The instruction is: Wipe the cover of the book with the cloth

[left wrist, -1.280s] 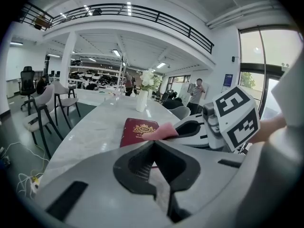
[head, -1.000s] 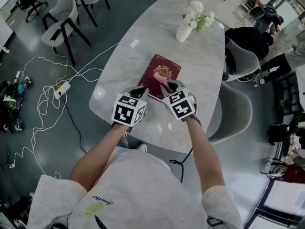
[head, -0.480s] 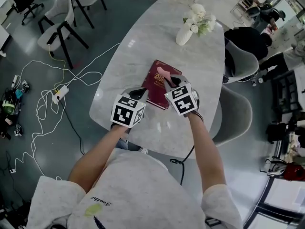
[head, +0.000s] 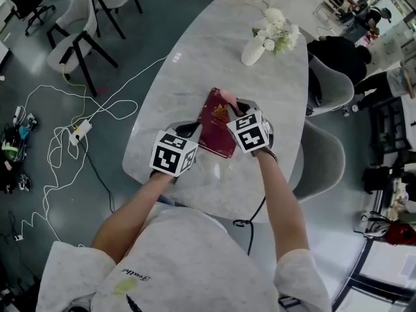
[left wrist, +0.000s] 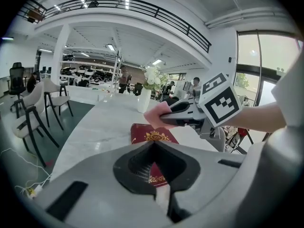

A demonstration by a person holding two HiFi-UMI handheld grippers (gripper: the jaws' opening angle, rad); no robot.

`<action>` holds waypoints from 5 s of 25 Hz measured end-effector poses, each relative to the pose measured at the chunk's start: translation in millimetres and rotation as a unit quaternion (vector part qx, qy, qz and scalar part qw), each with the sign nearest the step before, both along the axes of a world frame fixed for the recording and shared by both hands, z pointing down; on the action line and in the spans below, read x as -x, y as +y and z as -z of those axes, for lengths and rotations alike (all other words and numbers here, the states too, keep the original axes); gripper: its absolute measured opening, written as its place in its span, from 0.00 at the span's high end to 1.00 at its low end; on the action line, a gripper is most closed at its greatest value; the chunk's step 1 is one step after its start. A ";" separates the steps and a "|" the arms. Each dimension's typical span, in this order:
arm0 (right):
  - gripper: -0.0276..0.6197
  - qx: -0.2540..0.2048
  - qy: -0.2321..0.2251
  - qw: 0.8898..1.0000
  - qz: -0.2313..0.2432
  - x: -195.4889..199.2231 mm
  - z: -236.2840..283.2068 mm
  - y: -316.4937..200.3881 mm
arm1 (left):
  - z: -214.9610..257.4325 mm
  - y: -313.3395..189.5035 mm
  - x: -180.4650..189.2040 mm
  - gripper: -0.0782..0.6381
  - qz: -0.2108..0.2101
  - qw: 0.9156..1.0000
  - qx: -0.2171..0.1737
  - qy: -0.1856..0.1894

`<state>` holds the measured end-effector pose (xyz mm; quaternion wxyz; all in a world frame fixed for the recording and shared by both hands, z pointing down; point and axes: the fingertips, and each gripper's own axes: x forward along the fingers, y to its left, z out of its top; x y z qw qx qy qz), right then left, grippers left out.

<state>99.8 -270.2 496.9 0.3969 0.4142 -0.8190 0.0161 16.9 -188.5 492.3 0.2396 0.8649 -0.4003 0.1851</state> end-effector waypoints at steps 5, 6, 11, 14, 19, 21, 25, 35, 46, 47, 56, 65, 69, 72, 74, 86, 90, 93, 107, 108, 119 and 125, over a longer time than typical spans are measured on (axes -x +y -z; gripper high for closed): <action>0.93 0.008 0.013 1.000 -0.018 -2.5 -15.0 -17.4 | -5.2 -7.1 1.3 0.88 -0.007 1.000 0.009 -0.001; 0.93 0.008 0.017 1.000 -0.020 -2.5 -17.8 -20.9 | -6.2 -8.4 1.9 0.88 -0.008 1.000 0.011 -0.001; 0.93 0.014 0.035 0.999 -0.024 -1.9 -35.6 -32.2 | -11.9 -13.6 6.1 0.88 -0.011 1.000 0.017 -0.005; 0.93 0.023 0.040 0.999 -0.024 0.1 -44.3 -35.0 | -13.5 -15.9 6.6 0.88 -0.015 1.000 0.018 -0.007; 0.93 0.043 0.038 0.998 -0.018 5.8 -57.6 -37.1 | -17.1 -21.2 4.0 0.88 -0.017 1.000 0.022 -0.006; 0.93 0.051 0.038 0.998 -0.015 8.0 -62.4 -35.9 | -17.8 -22.8 3.0 0.88 -0.018 1.000 0.023 -0.004; 0.93 0.060 0.039 0.997 -0.007 12.0 -67.8 -33.3 | -18.9 -24.1 2.9 0.88 -0.017 1.000 0.024 -0.004; 0.93 0.065 0.035 0.997 0.000 15.9 -68.7 -27.8 | -15.4 -22.5 5.2 0.88 -0.009 1.000 0.021 -0.004; 0.93 0.070 0.033 0.997 0.009 21.2 -70.7 -14.9 | -10.7 -14.1 10.1 0.88 0.001 1.000 0.014 -0.004; 0.93 0.070 0.032 0.997 0.009 21.8 -70.6 -13.6 | -10.7 -13.1 10.8 0.88 0.002 1.000 0.013 -0.004; 0.93 0.072 0.029 0.997 0.014 23.7 -71.5 -5.2 | -10.4 -7.0 12.6 0.88 0.007 1.000 0.013 -0.006; 0.93 0.076 0.028 0.997 0.019 25.6 -71.4 3.4 | -6.4 -3.9 13.4 0.88 0.014 1.000 0.009 -0.004; 0.93 0.076 0.027 0.996 0.022 27.6 -70.4 8.9 | -4.3 0.7 12.7 0.88 0.014 1.000 0.008 -0.003; 0.93 0.077 0.027 0.996 0.025 28.7 -71.1 12.2 | -4.3 3.2 11.9 0.88 0.016 1.000 0.008 -0.002; 0.93 0.078 0.027 0.996 0.027 29.7 -70.6 15.2 | -3.3 5.0 11.8 0.88 0.017 1.000 0.007 -0.002; 0.93 0.083 0.025 0.995 0.039 35.3 -71.4 30.7 | -2.7 17.7 12.5 0.88 0.025 1.000 0.005 -0.002; 0.93 0.083 0.027 0.995 0.045 37.0 -71.0 36.8 | -1.4 22.8 13.4 0.88 0.028 1.000 0.004 -0.002; 0.93 0.083 0.026 0.995 0.047 38.2 -70.4 40.4 | -0.6 26.1 13.4 0.88 0.029 1.000 0.004 -0.002; 0.93 0.085 0.027 0.994 0.062 43.6 -70.3 54.4 | 0.3 36.7 14.4 0.88 0.036 0.999 0.004 -0.002; 0.93 0.085 0.027 0.994 0.063 44.1 -70.3 55.4 | 0.3 37.3 14.6 0.88 0.037 0.999 0.004 -0.002; 0.93 0.087 0.027 0.993 0.078 49.7 -70.2 67.4 | 1.9 45.8 14.8 0.88 0.046 0.999 0.003 0.000; 0.93 0.087 0.024 0.992 0.087 51.8 -72.3 73.7 | 0.4 50.4 15.8 0.88 0.052 0.999 0.002 -0.002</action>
